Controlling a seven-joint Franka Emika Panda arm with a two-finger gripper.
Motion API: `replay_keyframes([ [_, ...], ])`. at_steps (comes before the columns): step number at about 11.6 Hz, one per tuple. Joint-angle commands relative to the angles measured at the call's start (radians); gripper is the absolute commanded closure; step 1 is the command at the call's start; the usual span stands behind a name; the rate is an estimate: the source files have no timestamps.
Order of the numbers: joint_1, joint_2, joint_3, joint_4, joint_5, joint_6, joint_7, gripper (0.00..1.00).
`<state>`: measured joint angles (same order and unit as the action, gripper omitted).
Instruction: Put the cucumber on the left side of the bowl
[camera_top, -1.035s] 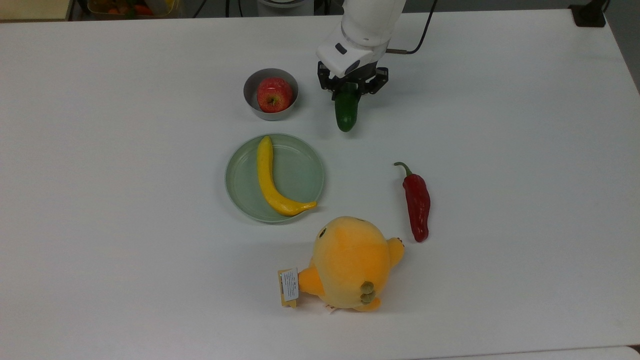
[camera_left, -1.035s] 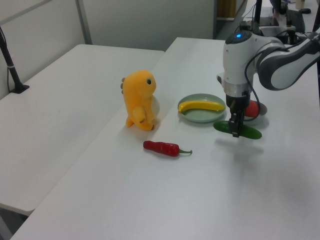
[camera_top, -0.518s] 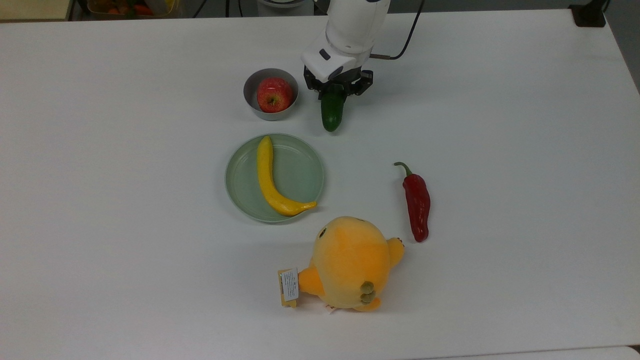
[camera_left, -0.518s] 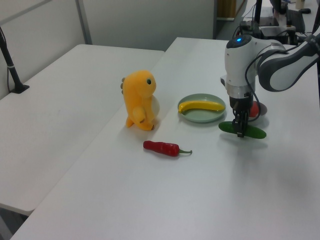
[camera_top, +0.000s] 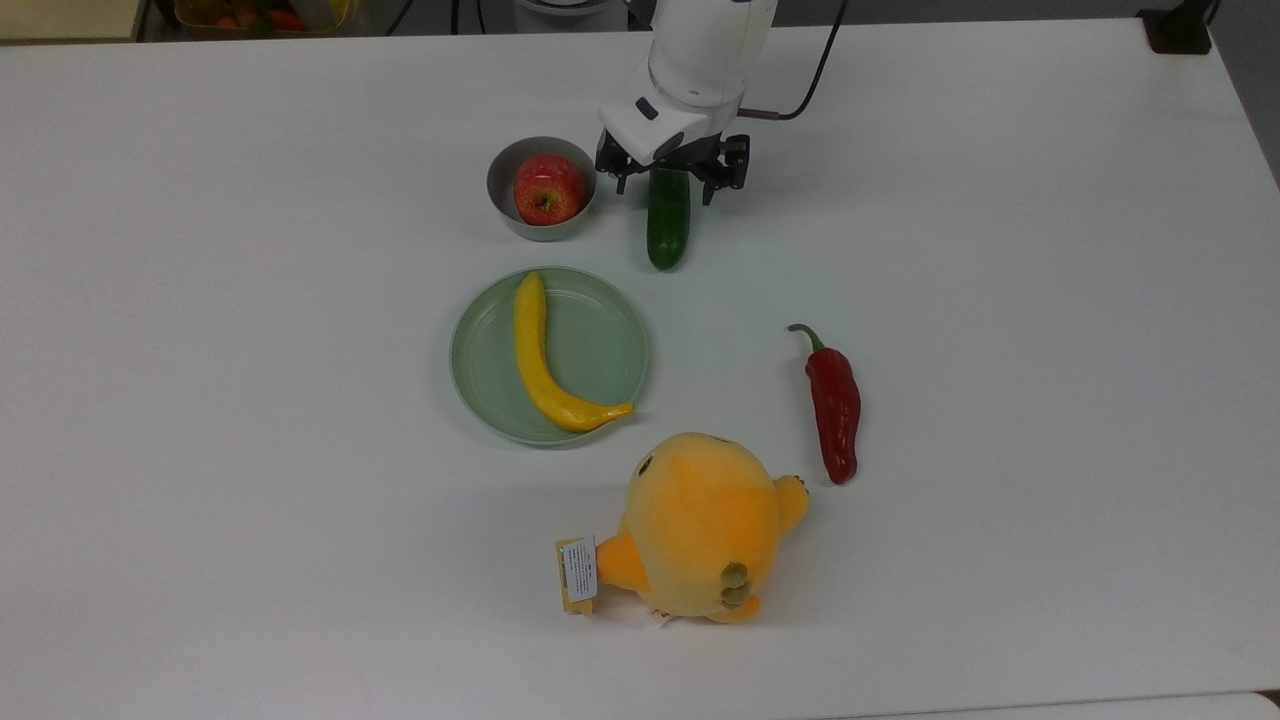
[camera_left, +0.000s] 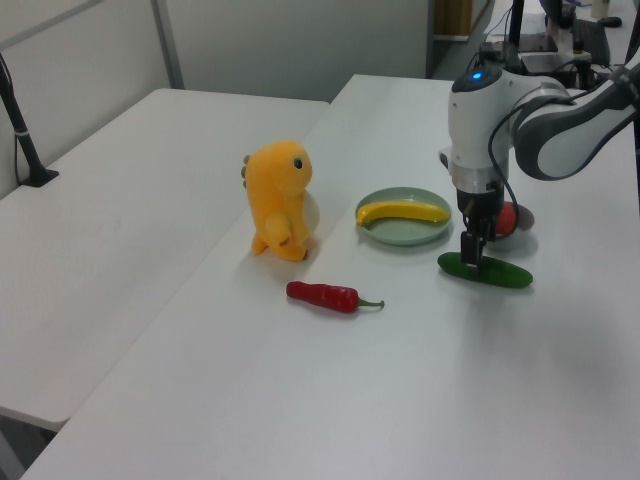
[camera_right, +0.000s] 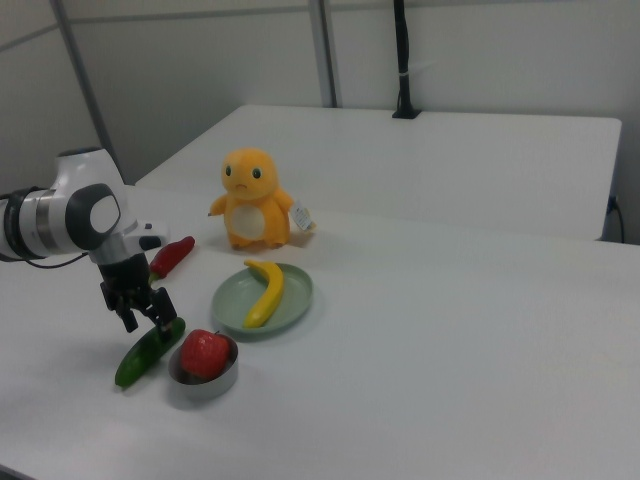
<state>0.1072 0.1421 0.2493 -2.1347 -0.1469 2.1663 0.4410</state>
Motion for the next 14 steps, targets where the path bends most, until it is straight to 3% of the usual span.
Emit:
replay_keyframes([
  [1,0.009,-0.016,-0.005,0.068,-0.002,-0.013,-0.001,0.0],
  [6,-0.004,-0.033,-0.01,0.177,0.0,-0.02,-0.005,0.0],
  [8,-0.03,-0.087,-0.021,0.206,0.0,-0.103,-0.011,0.0],
  [11,-0.05,-0.113,-0.076,0.274,0.007,-0.253,-0.083,0.0],
  [13,-0.061,-0.128,-0.138,0.275,0.128,-0.25,-0.145,0.0],
  [14,-0.07,-0.131,-0.148,0.275,0.148,-0.244,-0.143,0.0],
])
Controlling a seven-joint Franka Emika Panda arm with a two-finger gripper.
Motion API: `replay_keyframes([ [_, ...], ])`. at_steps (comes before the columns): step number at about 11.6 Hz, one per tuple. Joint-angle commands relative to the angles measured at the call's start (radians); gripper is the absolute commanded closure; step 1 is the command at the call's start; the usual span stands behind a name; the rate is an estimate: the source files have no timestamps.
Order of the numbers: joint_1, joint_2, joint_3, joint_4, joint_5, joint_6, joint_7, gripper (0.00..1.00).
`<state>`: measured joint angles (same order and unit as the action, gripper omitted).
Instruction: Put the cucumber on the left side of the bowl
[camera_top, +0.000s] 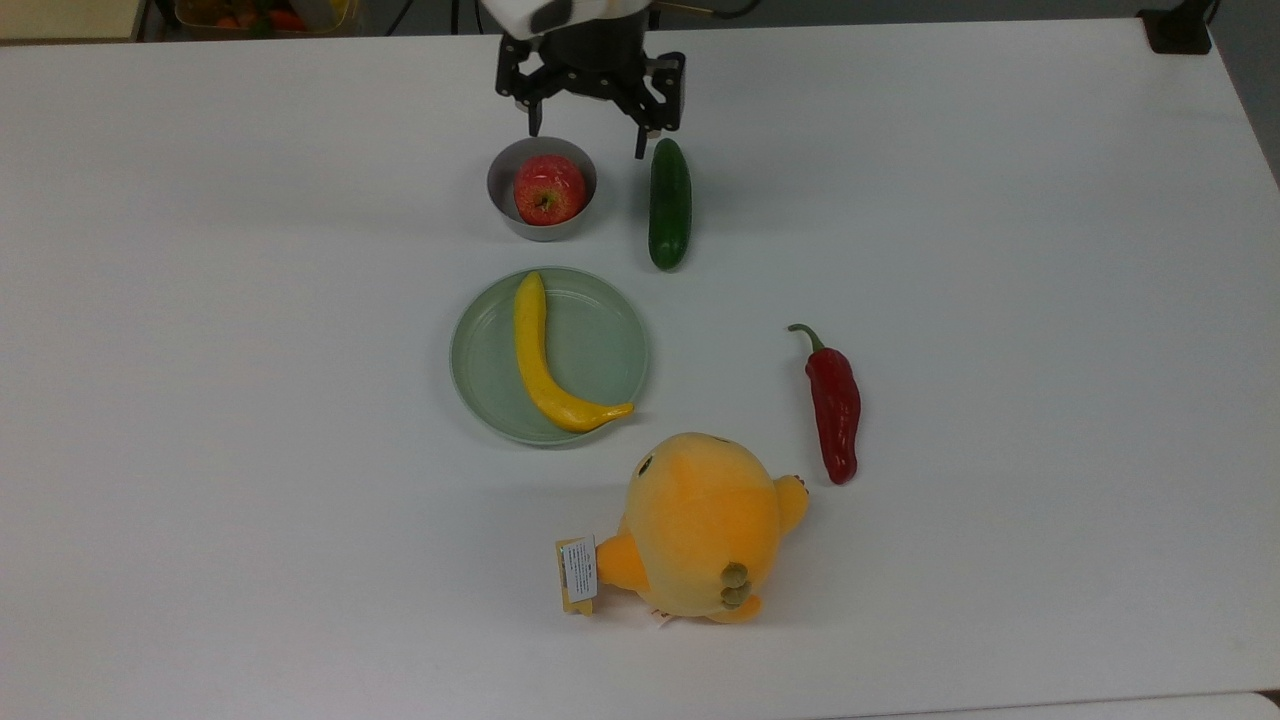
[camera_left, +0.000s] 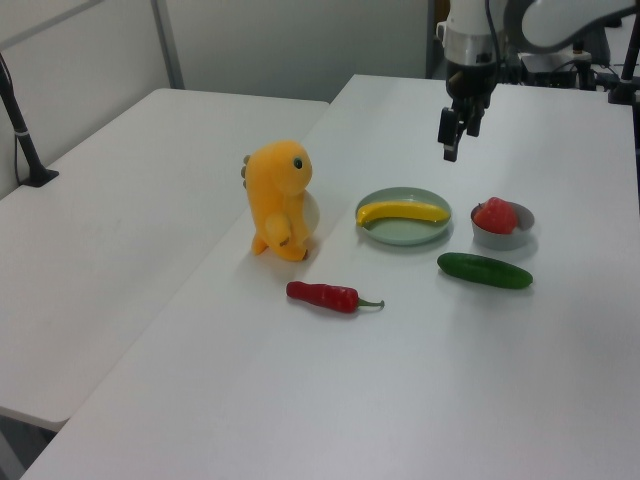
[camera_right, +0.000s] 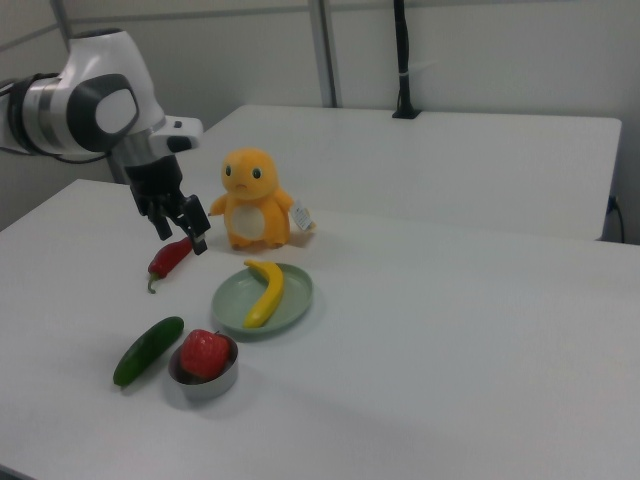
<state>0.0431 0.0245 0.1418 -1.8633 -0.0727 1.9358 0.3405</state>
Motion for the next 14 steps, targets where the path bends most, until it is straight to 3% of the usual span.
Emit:
replay_keyframes([
  [1,-0.017,-0.012,-0.042,0.004,0.109,-0.009,-0.044,0.0],
  [5,-0.017,-0.011,-0.045,0.001,0.137,-0.009,-0.046,0.0],
  [14,-0.006,-0.012,-0.036,-0.028,0.102,-0.024,-0.144,0.0],
])
